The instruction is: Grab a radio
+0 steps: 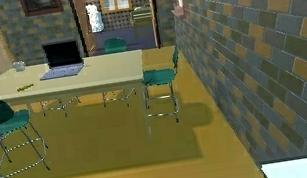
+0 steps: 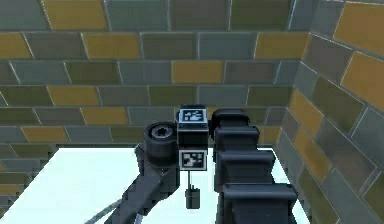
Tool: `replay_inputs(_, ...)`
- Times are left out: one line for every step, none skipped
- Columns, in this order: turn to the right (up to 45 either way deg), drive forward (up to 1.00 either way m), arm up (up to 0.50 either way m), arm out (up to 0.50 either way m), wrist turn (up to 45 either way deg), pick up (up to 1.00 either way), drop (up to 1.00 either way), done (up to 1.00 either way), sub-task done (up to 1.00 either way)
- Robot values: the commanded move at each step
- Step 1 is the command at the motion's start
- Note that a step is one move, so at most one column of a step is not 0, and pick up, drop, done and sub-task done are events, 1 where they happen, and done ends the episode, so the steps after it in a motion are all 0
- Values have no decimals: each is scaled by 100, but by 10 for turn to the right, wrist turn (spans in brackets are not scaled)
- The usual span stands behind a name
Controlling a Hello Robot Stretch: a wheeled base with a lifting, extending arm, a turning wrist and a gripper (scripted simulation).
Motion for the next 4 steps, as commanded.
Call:
replay_inputs(0,0,0,0,450,0,0,0,0)
replay_inputs(0,0,0,0,450,0,0,0,0)
replay_inputs(0,0,0,0,450,0,0,0,0)
replay_inputs(0,0,0,0,30,0,0,0,0)
